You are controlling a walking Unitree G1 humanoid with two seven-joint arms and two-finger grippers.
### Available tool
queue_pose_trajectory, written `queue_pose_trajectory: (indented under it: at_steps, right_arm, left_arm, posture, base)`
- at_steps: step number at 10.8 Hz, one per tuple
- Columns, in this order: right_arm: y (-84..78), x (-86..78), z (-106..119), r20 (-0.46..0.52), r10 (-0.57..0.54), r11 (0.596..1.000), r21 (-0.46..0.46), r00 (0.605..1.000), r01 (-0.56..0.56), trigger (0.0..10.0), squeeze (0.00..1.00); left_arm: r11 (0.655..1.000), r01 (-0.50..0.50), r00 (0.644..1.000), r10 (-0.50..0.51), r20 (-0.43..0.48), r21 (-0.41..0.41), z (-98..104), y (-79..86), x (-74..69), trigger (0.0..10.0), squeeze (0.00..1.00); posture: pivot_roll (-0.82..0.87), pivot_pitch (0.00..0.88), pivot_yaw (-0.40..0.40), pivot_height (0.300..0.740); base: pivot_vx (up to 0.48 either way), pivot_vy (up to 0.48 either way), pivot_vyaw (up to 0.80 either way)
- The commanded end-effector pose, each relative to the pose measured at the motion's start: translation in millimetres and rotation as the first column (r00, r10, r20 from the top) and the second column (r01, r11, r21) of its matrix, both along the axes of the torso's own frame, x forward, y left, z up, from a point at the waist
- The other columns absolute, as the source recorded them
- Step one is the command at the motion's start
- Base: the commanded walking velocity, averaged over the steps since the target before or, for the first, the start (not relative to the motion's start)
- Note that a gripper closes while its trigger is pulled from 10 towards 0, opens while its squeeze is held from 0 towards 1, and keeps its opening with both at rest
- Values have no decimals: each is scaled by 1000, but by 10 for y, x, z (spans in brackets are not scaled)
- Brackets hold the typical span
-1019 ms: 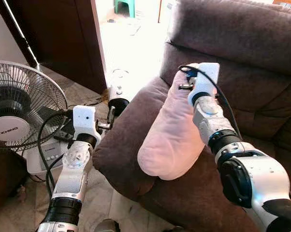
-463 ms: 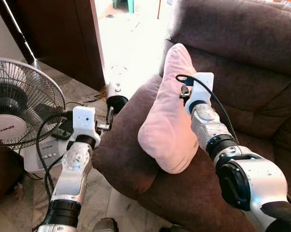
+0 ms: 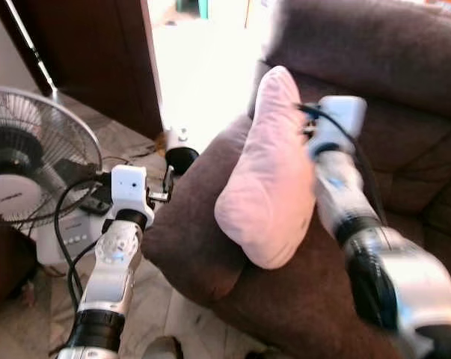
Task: Move the pillow to the sofa from floor
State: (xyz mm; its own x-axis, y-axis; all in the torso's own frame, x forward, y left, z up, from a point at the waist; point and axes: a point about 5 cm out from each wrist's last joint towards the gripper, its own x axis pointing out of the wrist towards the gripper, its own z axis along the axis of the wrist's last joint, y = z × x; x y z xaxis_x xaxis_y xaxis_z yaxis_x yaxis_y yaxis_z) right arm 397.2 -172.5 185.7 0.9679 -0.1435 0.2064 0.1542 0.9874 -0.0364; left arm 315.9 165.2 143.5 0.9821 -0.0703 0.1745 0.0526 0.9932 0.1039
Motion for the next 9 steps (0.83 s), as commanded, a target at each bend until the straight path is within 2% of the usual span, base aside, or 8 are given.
queue_pose_trajectory:
  at_steps: [1,2,3,4,6,7,8,9]
  right_arm:
    - [-93,-61,-3,48,-27,1000,-4,998,28,10000,0]
    - [-179,-222,-144,78,-46,999,-6,996,47,10000,0]
    - [-251,-461,-337,89,-74,997,3,993,74,10000,0]
    - [-257,-545,-404,88,-72,997,-15,994,73,10000,0]
    - [-293,-746,-694,3,-69,996,-62,998,69,10000,0]
    - [-348,-842,-851,-64,-84,994,-76,994,79,10000,0]
    - [-457,-995,-1137,-191,-126,990,-86,973,111,10000,0]
    - [-531,-1107,-1427,-331,-164,985,-100,929,138,10000,0]
  left_arm:
    - [1000,3,1000,-3,21,13,46,-19,15,10000,0]
    - [1000,10,1000,-10,30,12,64,-48,34,10000,0]
    - [1000,16,999,-16,40,10,69,-59,34,10000,0]
    - [999,23,999,-24,45,33,55,-69,18,10000,0]
    - [998,30,999,-32,35,48,-10,-74,-43,10000,0]
    - [999,12,1000,-12,-1,36,-108,-3,-89,10000,0]
    - [999,-44,996,45,-83,19,-335,141,-148,10000,0]
    - [998,-67,982,69,-177,16,-565,210,-191,10000,0]
  posture:
    - [140,109,-78,719]
    - [136,101,-79,719]
    - [120,93,-73,719]
    - [112,87,-70,719]
    - [110,65,-66,719]
    - [107,57,-63,719]
    - [104,44,-58,719]
    - [105,40,-58,719]
  base:
    - [0,0,0]
    - [0,0,0]
    - [0,0,0]
    - [0,0,0]
    - [0,0,0]
    - [0,0,0]
    - [0,0,0]
    - [0,0,0]
